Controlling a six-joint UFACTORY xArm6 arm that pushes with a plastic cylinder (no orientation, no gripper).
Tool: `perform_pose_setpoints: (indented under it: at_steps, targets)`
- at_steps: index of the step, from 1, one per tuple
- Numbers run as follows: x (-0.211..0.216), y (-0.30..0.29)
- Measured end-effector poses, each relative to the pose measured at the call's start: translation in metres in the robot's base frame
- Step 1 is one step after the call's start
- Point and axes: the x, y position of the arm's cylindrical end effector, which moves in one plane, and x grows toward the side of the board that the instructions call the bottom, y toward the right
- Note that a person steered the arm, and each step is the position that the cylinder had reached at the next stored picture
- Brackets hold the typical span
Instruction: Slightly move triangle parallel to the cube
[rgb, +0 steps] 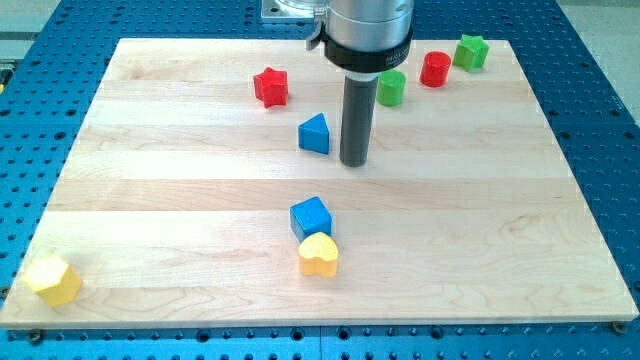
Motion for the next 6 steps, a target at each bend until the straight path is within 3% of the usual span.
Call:
perform_pose_setpoints:
  at_steps: [3,4,5,6]
  targets:
    - [0.009,-0.048]
    - [0.062,0.022]
    - [0.135,0.023]
    - [0.174,0.016]
